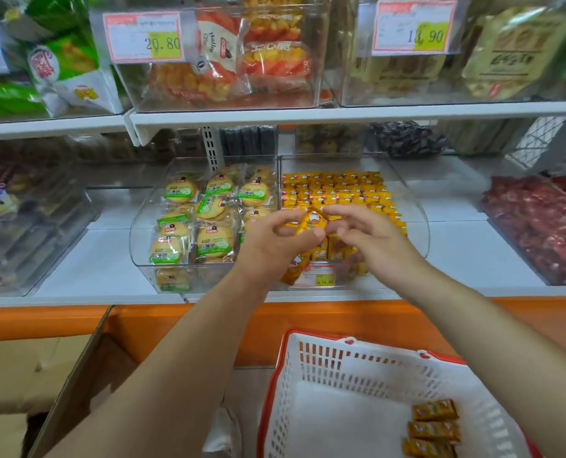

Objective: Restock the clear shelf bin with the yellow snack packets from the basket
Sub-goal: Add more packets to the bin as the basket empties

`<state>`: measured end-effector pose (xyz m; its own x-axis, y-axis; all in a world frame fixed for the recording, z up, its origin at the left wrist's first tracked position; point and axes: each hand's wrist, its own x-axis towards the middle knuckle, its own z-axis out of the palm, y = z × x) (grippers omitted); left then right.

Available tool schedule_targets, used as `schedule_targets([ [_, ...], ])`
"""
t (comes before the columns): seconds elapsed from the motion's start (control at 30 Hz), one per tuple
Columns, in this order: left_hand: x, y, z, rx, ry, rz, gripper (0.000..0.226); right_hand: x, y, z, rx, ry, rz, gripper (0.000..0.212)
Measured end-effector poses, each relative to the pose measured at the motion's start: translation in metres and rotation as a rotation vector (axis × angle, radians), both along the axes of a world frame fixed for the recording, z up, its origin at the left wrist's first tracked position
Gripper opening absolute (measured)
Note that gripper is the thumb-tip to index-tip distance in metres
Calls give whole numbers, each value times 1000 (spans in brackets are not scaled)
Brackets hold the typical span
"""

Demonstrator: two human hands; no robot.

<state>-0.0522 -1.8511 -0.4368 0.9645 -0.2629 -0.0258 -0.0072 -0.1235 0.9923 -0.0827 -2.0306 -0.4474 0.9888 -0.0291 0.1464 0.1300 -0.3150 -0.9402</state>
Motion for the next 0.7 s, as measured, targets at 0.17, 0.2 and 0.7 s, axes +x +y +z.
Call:
schedule_targets([
  [0.17,-10,-24,-1,37,20,-99,38,-21,-7,5,284,91,-1,22],
  [0.2,-10,-27,-2,28,36,-105,39,-22,-11,5,277,95,7,23],
  [0.7,-2,-27,-3,-80,16,-1,43,-38,-6,-11,176,124,-55,9],
])
